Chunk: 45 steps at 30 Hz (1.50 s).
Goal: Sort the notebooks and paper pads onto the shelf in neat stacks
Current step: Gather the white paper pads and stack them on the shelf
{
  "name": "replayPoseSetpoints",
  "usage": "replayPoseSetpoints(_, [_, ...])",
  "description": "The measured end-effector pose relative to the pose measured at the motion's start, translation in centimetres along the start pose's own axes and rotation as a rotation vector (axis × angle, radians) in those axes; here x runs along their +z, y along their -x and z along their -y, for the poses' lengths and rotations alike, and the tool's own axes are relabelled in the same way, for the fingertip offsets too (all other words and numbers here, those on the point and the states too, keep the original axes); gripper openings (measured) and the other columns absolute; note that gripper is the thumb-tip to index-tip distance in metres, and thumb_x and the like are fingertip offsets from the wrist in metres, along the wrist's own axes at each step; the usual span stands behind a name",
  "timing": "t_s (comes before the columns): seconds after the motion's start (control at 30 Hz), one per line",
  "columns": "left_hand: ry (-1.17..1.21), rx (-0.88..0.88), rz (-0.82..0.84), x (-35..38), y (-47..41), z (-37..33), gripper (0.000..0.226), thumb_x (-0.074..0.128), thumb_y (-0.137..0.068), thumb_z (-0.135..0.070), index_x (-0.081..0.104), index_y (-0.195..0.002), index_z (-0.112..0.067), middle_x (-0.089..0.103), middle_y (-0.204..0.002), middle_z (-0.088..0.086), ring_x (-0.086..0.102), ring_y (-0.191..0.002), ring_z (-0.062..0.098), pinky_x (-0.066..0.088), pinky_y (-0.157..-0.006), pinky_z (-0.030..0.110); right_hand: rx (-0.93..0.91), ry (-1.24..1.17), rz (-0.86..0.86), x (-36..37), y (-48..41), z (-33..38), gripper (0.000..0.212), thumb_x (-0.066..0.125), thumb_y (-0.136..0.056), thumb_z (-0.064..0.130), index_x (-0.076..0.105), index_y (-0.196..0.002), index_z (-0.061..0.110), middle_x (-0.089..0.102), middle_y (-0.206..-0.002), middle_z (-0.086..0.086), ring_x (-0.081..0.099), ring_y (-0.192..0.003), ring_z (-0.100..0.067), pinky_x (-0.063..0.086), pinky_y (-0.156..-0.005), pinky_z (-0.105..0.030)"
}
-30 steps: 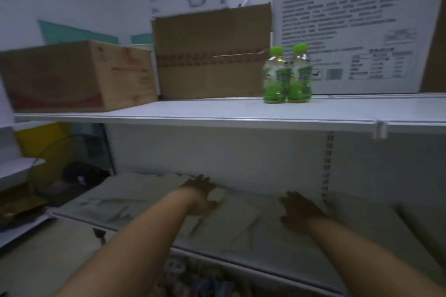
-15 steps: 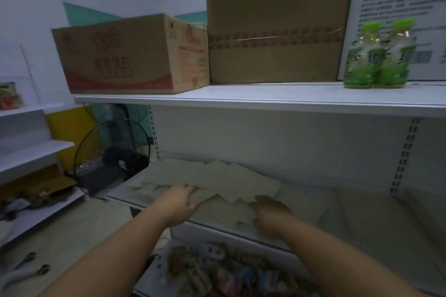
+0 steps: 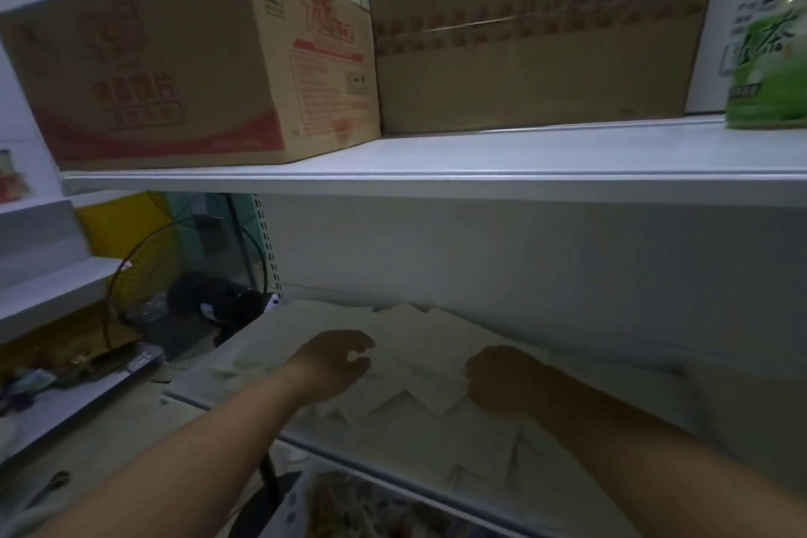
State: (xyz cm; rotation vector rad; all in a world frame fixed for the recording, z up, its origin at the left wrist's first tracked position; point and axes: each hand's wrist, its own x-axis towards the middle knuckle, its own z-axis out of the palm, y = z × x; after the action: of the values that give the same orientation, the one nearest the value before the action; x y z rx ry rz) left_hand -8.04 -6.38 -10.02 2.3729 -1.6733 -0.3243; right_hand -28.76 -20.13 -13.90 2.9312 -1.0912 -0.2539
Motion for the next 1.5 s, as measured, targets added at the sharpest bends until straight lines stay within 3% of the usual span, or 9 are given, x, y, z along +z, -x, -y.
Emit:
replayPoseSetpoints(0.23, [1.237,-0.335,0.009,-2.4,-2.1,4.0,0.039,0.044,-0.099,-0.034,0.057,-0.114,0.000,0.067,-0.088,0.016,0.067,-0.074,0.027,0.055,-0.064,0.035,-0.366,-0.157,-0.829,-2.5,-0.3,-2.5,0.038,0.038,-0.091,0.023,0.070,-0.108,0.012,0.073,-0.100,-0.008,0.071,-0.085,-0.022,0.057,-0.070,-0.030])
replayPoseSetpoints(0.47, [1.423,-0.224,0.358,-1.0,-1.1,5.6,0.040,0.079,-0.065,-0.021,0.070,-0.100,-0.002,0.072,-0.093,0.018,0.071,-0.075,0.029,0.058,-0.067,0.033,-0.655,-0.021,-1.027,-3.0,-2.8,0.5,0.035,0.026,-0.103,0.023,0.058,-0.117,0.015,0.061,-0.127,-0.010,0.053,-0.121,-0.024,0.036,-0.104,-0.034])
replayPoseSetpoints(0.67, [1.481,-0.073,0.357,-2.0,-1.8,10.0,0.105,0.096,-0.028,-0.011,0.055,-0.125,-0.020,0.066,-0.119,0.017,0.065,-0.103,0.038,0.057,-0.077,0.045,0.035,-0.229,-0.272,-1.1,-3.0,3.4,0.100,0.022,-0.075,0.083,0.013,-0.151,0.019,0.008,-0.159,-0.009,0.017,-0.145,-0.025,0.021,-0.116,-0.040])
replayPoseSetpoints(0.8, [1.504,-0.019,0.222,-3.0,-2.0,14.2,0.108,0.096,-0.023,-0.012,0.057,-0.121,-0.033,0.068,-0.117,0.013,0.061,-0.107,0.041,0.050,-0.087,0.050,0.099,-0.109,0.153,-0.4,-2.4,4.7,0.127,0.014,-0.054,0.097,0.001,-0.152,0.017,-0.005,-0.160,-0.003,0.001,-0.147,-0.019,0.008,-0.119,-0.036])
replayPoseSetpoints(0.97, [1.536,-0.041,0.274,-3.1,-2.2,17.5,0.095,0.085,-0.031,-0.001,0.060,-0.118,-0.031,0.068,-0.113,0.016,0.064,-0.100,0.041,0.051,-0.079,0.046,0.113,0.166,0.036,-0.7,-2.4,6.4,0.072,0.045,-0.091,0.036,0.016,-0.149,0.005,0.032,-0.148,-0.018,0.043,-0.129,-0.030,0.034,-0.107,-0.038])
replayPoseSetpoints(1.07, [1.566,-0.044,0.306,-2.9,-2.6,18.8,0.082,0.076,-0.039,0.000,0.061,-0.116,-0.024,0.068,-0.113,0.018,0.064,-0.099,0.041,0.050,-0.083,0.047,0.135,0.263,-0.249,0.7,-2.7,6.6,0.060,0.080,-0.050,0.028,0.070,-0.104,0.004,0.068,-0.080,-0.011,0.066,-0.060,-0.022,0.052,-0.055,-0.028])
replayPoseSetpoints(1.17, [1.567,-0.104,0.312,-3.1,-2.8,20.0,0.076,0.070,-0.046,0.004,0.061,-0.118,-0.021,0.069,-0.109,0.019,0.061,-0.100,0.042,0.049,-0.081,0.045,0.269,0.105,-0.589,0.2,-2.9,5.6,0.018,0.064,-0.033,0.015,0.071,-0.051,0.017,0.059,-0.043,-0.002,0.055,-0.032,-0.018,0.042,-0.032,-0.020])
replayPoseSetpoints(1.3, [1.523,-0.127,0.338,-3.7,-3.1,21.4,0.083,0.087,-0.042,-0.008,0.060,-0.120,-0.016,0.069,-0.110,0.019,0.068,-0.089,0.037,0.055,-0.070,0.039,0.431,-0.414,-0.883,-4.3,-3.0,6.5,0.031,0.049,-0.060,0.006,0.077,-0.075,0.010,0.072,-0.070,-0.011,0.068,-0.062,-0.026,0.046,-0.057,-0.020])
replayPoseSetpoints(1.5, [1.528,-0.233,0.377,-3.4,-2.8,20.0,0.039,0.065,-0.078,-0.036,0.065,-0.106,-0.008,0.073,-0.091,0.017,0.071,-0.071,0.030,0.059,-0.062,0.037,-0.241,-0.664,-0.933,-4.0,-7.3,13.2,0.029,0.057,-0.078,-0.003,0.071,-0.083,0.022,0.070,-0.096,0.000,0.056,-0.110,0.004,0.023,-0.113,-0.018])
